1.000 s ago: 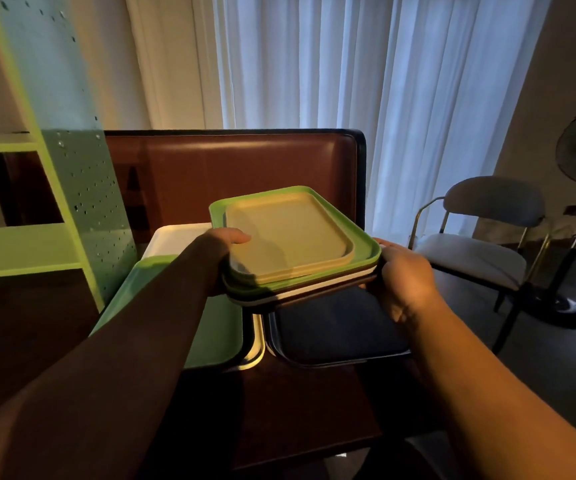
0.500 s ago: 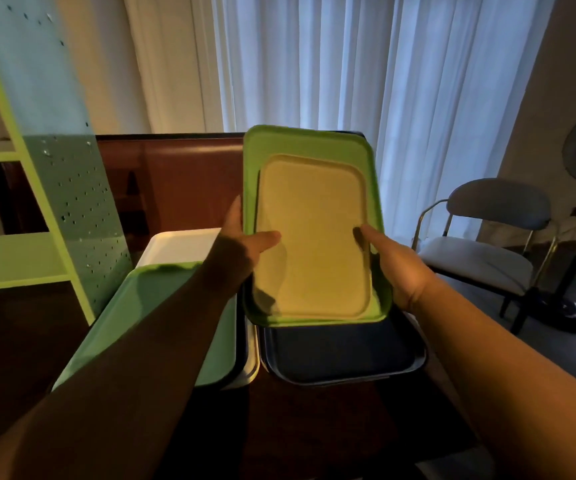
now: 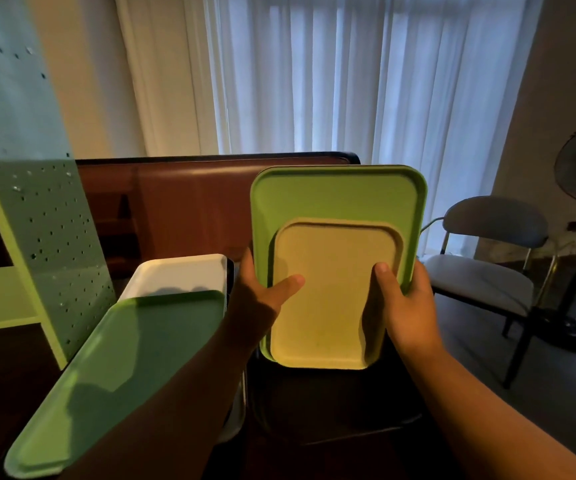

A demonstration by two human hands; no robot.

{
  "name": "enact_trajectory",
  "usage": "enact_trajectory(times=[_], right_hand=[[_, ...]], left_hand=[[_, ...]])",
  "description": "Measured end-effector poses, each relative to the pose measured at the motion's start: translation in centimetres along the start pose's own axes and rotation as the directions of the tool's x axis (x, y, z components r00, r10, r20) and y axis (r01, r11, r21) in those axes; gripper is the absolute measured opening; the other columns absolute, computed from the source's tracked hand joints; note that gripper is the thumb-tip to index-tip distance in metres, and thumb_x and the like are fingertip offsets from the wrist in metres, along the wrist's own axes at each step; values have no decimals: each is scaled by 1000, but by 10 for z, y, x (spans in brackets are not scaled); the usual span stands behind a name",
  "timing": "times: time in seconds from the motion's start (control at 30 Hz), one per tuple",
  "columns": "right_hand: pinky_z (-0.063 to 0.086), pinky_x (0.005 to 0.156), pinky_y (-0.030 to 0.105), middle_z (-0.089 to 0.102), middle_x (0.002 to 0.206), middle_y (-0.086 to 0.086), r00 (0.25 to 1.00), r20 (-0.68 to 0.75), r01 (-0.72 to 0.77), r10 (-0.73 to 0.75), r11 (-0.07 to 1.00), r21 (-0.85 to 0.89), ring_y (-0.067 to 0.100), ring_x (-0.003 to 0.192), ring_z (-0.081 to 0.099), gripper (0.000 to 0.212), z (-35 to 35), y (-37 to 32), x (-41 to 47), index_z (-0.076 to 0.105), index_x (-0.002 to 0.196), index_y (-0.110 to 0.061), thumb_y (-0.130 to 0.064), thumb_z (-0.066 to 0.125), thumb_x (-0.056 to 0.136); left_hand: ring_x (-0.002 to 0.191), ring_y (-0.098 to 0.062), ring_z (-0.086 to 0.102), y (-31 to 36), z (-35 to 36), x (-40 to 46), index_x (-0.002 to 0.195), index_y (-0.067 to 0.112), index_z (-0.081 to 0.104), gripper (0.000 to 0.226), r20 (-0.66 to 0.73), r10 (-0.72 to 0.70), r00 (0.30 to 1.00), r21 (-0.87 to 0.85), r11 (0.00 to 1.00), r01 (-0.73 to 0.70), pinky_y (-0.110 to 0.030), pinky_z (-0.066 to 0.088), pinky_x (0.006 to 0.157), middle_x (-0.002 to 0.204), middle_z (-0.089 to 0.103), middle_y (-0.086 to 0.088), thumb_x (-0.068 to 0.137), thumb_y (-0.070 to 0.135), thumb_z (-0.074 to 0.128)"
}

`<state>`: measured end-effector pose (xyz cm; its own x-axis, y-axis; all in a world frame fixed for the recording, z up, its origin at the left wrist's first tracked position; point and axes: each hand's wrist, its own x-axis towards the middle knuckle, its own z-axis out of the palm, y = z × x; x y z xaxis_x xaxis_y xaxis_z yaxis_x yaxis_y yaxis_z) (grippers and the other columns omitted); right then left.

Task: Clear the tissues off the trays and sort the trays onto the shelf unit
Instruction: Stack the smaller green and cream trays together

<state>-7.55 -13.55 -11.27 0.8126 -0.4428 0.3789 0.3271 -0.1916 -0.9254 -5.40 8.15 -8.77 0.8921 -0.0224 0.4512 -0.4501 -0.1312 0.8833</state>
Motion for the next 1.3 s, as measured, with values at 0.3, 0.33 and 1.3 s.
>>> enact_trajectory(times=[0.3, 0.33, 1.3], right_hand=[[55, 83, 34, 71, 98, -9, 994, -77, 73, -75, 997, -32, 5, 91, 69, 24, 0, 13, -8, 60, 114, -27, -42, 61, 96], [53, 79, 32, 69, 96, -10, 994, -84, 71, -75, 996, -60, 7, 91, 68, 26, 1, 10, -6, 59, 113, -26, -45, 59, 96], [61, 60, 47, 72, 97, 24, 394, 782, -779, 483, 628, 5, 39, 73, 73, 56, 127, -46, -83, 62, 128, -3, -15, 59, 73]], left_hand=[[77, 36, 43, -7, 19, -11, 148, 19, 31, 74, -97, -63, 993, 13, 998, 65, 9, 33, 65, 97, 34, 39, 87, 20, 74], [83, 31, 47, -7, 20, -9, 144, 23, 36, 70, -113, -73, 991, 15, 997, 75, 6, 36, 69, 98, 41, 38, 86, 24, 74], [79, -34, 63, 4, -254, -57, 108, -8, 64, 38, -174, -701, 691, 81, 689, 720, -39, 52, 76, 95, 66, -30, 100, 23, 44]])
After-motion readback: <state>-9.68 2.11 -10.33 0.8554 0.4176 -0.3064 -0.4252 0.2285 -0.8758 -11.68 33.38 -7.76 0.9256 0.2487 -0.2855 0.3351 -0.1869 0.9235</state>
